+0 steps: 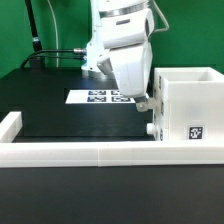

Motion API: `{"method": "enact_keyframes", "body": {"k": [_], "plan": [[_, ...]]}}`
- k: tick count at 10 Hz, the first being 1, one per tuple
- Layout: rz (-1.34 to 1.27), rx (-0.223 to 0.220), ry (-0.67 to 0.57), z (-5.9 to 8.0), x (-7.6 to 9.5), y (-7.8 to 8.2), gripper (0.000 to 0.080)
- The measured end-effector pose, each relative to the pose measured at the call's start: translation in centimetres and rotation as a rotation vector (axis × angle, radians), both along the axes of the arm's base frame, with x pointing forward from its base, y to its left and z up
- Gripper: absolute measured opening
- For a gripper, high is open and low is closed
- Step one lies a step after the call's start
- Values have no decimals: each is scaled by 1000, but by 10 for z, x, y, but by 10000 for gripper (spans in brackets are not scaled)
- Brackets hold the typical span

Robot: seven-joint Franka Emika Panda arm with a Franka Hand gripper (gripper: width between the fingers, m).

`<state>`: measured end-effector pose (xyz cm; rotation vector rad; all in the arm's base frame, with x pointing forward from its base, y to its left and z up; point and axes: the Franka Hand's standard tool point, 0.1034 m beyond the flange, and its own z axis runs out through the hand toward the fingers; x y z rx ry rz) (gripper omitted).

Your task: Assemble drawer

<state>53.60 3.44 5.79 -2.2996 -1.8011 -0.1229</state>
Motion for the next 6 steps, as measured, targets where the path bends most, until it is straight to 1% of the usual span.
{"method": "enact_keyframes", "body": {"k": [1, 3, 6], "plan": [[-11, -2, 3, 0, 0, 0, 649], [-25, -5, 5, 1, -1, -9, 649], [-26, -5, 8, -1, -2, -9, 649]]}}
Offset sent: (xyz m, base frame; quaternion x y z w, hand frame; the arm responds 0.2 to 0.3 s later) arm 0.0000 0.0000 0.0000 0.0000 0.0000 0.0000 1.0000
